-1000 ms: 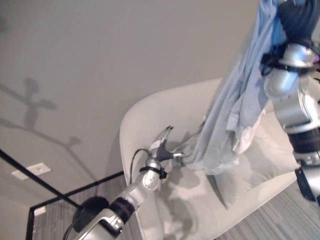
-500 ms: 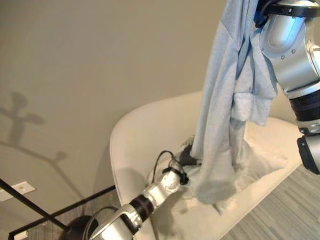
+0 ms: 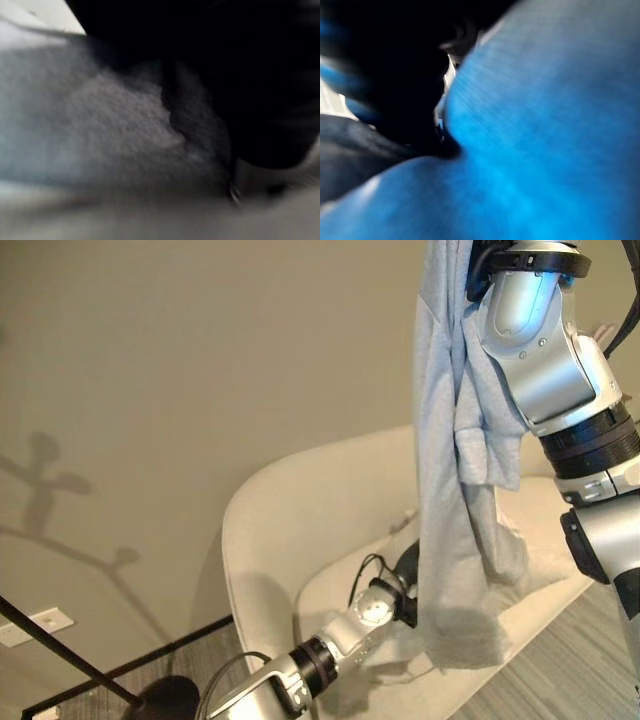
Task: Hang the clothes on the sofa on the clothes rack.
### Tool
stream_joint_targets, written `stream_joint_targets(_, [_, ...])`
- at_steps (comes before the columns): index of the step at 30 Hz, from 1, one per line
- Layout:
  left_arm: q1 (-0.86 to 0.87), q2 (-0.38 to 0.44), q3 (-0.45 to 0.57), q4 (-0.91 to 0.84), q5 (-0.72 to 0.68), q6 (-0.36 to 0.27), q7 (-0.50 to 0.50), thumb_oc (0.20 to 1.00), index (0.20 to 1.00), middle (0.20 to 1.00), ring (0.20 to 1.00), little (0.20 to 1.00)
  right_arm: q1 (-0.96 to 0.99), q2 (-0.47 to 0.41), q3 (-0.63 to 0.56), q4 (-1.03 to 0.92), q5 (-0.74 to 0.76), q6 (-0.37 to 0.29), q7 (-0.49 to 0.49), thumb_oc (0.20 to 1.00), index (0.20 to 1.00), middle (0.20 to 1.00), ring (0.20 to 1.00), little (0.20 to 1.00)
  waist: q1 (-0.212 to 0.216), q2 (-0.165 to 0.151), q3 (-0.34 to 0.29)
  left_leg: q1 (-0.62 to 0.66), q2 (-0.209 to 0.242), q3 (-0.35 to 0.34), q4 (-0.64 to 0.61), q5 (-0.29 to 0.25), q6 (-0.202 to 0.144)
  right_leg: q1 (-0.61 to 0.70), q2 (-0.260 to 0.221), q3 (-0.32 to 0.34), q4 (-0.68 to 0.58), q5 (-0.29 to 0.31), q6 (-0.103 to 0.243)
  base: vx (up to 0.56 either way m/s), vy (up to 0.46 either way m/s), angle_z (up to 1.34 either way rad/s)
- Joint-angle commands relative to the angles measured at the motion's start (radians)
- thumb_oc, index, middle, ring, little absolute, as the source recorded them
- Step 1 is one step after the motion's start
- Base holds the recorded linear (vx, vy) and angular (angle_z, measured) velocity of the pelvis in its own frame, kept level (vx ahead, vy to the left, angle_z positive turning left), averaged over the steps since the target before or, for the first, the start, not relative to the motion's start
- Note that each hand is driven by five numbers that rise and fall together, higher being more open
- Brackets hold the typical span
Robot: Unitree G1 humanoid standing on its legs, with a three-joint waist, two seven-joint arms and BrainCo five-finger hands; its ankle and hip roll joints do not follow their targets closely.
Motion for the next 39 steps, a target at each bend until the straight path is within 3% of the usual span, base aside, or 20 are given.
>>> stream_joint_targets(1, [-0.068,-0.080,-0.013,-0.004,-0.064,-0.032,-0.028,0.200,0.200,0.200,0.200,0.200,-0.260,-0.049,0.027,0.096,0.000,0.016,0.004,0.200,0.200,0.200,0.200,0.200,0.017,0.023,0.062,-0.020,0.118,-0.083,0.019,0.059,-0.092,0.134,0.029,-0.039,0.047,-0.152,-0.004,0.00,0.000,0.00])
stream_joint_targets(9, [-0.052,-0.026,0.053,-0.048,-0.112,-0.027,-0.021,0.200,0.200,0.200,0.200,0.200,-0.262,-0.091,0.047,0.113,-0.023,0.036,0.021,0.200,0.200,0.200,0.200,0.200,0.026,0.030,0.067,-0.015,0.112,-0.089,0.019,0.056,-0.087,0.137,0.027,-0.044,0.052,-0.154,-0.005,0.00,0.000,0.00])
stream_joint_targets(12, [-0.026,0.029,0.103,-0.098,-0.092,-0.024,-0.013,0.200,0.200,0.200,0.200,0.200,-0.236,-0.149,0.039,0.104,-0.040,0.047,0.026,0.200,0.200,0.200,0.200,0.200,0.036,0.036,0.069,-0.014,0.110,-0.093,0.020,0.057,-0.086,0.140,0.026,-0.047,0.055,-0.156,-0.005,0.00,-0.009,0.05])
stream_joint_targets(17, [0.075,0.171,0.317,-0.294,0.024,-0.047,0.047,0.200,0.200,0.200,0.200,0.200,-0.048,-0.366,-0.057,-0.071,-0.142,0.063,0.033,0.200,0.200,0.200,0.200,0.200,0.066,0.057,0.081,-0.013,0.109,-0.106,0.021,0.063,-0.088,0.147,0.031,-0.054,0.066,-0.174,-0.007,0.00,-0.038,0.10])
stream_joint_targets(18, [0.086,0.179,0.315,-0.308,0.029,-0.040,0.051,0.200,0.200,0.200,0.200,0.200,-0.027,-0.366,-0.075,-0.088,-0.147,0.067,0.039,0.200,0.200,0.200,0.200,0.200,0.066,0.052,0.079,-0.012,0.110,-0.106,0.021,0.063,-0.089,0.148,0.032,-0.054,0.067,-0.175,-0.008,-0.06,-0.067,0.10])
stream_joint_targets(20, [0.161,0.235,0.448,-0.396,0.120,-0.059,0.098,0.200,0.200,0.200,0.200,0.200,0.124,-0.449,-0.173,-0.220,-0.213,0.056,0.040,0.200,0.200,0.200,0.200,0.200,0.083,0.069,0.090,-0.020,0.122,-0.089,0.031,0.088,-0.086,0.147,0.041,-0.075,0.074,-0.180,-0.020,-0.04,-0.083,0.03])
stream_joint_targets(21, [0.170,0.242,0.446,-0.405,0.123,-0.054,0.099,0.200,0.200,0.200,0.200,0.200,0.147,-0.447,-0.192,-0.236,-0.218,0.059,0.046,0.200,0.200,0.200,0.200,0.200,0.082,0.062,0.083,-0.012,0.121,-0.110,0.026,0.076,-0.098,0.154,0.042,-0.058,0.073,-0.193,-0.017,-0.02,-0.099,0.08])
stream_joint_targets(22, [0.216,0.258,0.545,-0.458,0.174,-0.071,0.146,0.200,0.200,0.200,0.200,0.200,0.245,-0.454,-0.250,-0.318,-0.245,0.040,0.046,0.200,0.200,0.200,0.200,0.200,0.093,0.078,0.095,-0.024,0.134,-0.094,0.042,0.109,-0.096,0.152,0.054,-0.079,0.076,-0.191,-0.028,-0.02,-0.104,0.11])
stream_joint_targets(25, [0.282,0.283,0.630,-0.536,0.226,-0.081,0.190,0.200,0.200,0.200,0.200,0.200,0.385,-0.420,-0.342,-0.421,-0.266,0.019,0.063,0.200,0.200,0.200,0.200,0.200,0.100,0.080,0.090,-0.019,0.149,-0.120,0.045,0.130,-0.124,0.164,0.077,-0.064,0.073,-0.213,-0.038,-0.03,-0.097,0.06])
stream_joint_targets(28, [0.410,0.314,0.797,-0.664,0.360,-0.107,0.278,0.200,0.200,0.200,0.200,0.200,0.595,-0.287,-0.404,-0.589,-0.271,-0.075,0.101,0.200,0.200,0.200,0.200,0.200,0.122,0.093,0.115,-0.033,0.193,-0.122,0.055,0.216,-0.140,0.156,0.126,-0.061,0.064,-0.220,-0.066,-0.10,-0.194,-0.01])
stream_joint_targets(29, [0.417,0.316,0.799,-0.670,0.363,-0.105,0.279,0.200,0.200,0.200,0.200,0.200,0.604,-0.282,-0.409,-0.595,-0.273,-0.075,0.104,0.200,0.200,0.200,0.200,0.200,0.121,0.091,0.112,-0.033,0.195,-0.122,0.054,0.217,-0.142,0.156,0.128,-0.060,0.064,-0.220,-0.067,-0.06,-0.157,-0.04])
stream_joint_targets(31, [0.496,0.310,0.876,-0.710,0.445,-0.119,0.329,0.200,0.200,0.200,0.200,0.200,0.739,-0.189,-0.441,-0.670,-0.264,-0.120,0.107,0.200,0.200,0.200,0.200,0.200,0.142,0.097,0.133,-0.051,0.209,-0.130,0.052,0.251,-0.153,0.158,0.151,-0.059,0.043,-0.220,-0.075,-0.09,-0.174,-0.07])
stream_joint_targets(33, [0.509,0.319,0.899,-0.721,0.490,-0.118,0.372,0.200,0.200,0.200,0.200,0.200,0.817,-0.174,-0.477,-0.707,-0.278,-0.128,0.095,0.200,0.200,0.200,0.200,0.200,0.150,0.088,0.163,-0.107,0.215,-0.108,0.078,0.287,-0.163,0.168,0.151,-0.091,0.034,-0.218,-0.086,-0.16,-0.170,-0.02])
stream_joint_targets(35, [0.529,0.326,0.902,-0.734,0.532,-0.121,0.392,0.200,0.200,0.200,0.200,0.200,0.861,-0.158,-0.493,-0.720,-0.279,-0.127,0.074,0.200,0.200,0.200,0.200,0.200,0.150,0.084,0.176,-0.113,0.198,-0.063,0.074,0.238,-0.155,0.164,0.143,-0.108,0.032,-0.227,-0.090,-0.12,-0.107,0.39])
stream_joint_targets(36, [0.533,0.326,0.901,-0.737,0.534,-0.120,0.393,0.200,0.200,0.200,0.200,0.200,0.866,-0.157,-0.494,-0.723,-0.279,-0.127,0.074,0.200,0.200,0.200,0.200,0.200,0.149,0.082,0.174,-0.114,0.196,-0.063,0.076,0.233,-0.151,0.165,0.140,-0.109,0.032,-0.226,-0.088,-0.14,-0.051,0.62])
stream_joint_targets(37, [0.562,0.323,0.896,-0.747,0.543,-0.123,0.396,0.200,0.200,0.200,0.200,0.200,0.879,-0.150,-0.489,-0.735,-0.291,-0.126,0.062,0.200,0.200,0.200,0.200,0.200,0.161,0.083,0.181,-0.111,0.157,-0.069,0.101,0.172,-0.121,0.153,0.132,-0.116,0.032,-0.218,-0.088,-0.10,-0.010,0.49])
stream_joint_targets(39, [0.575,0.321,0.894,-0.748,0.550,-0.122,0.401,0.200,0.200,0.200,0.200,0.200,0.888,-0.149,-0.490,-0.742,-0.298,-0.126,0.063,0.200,0.200,0.200,0.200,0.200,0.161,0.079,0.179,-0.110,0.139,-0.088,0.140,0.126,-0.110,0.150,0.121,-0.119,0.030,-0.213,-0.085,-0.10,0.003,0.35])
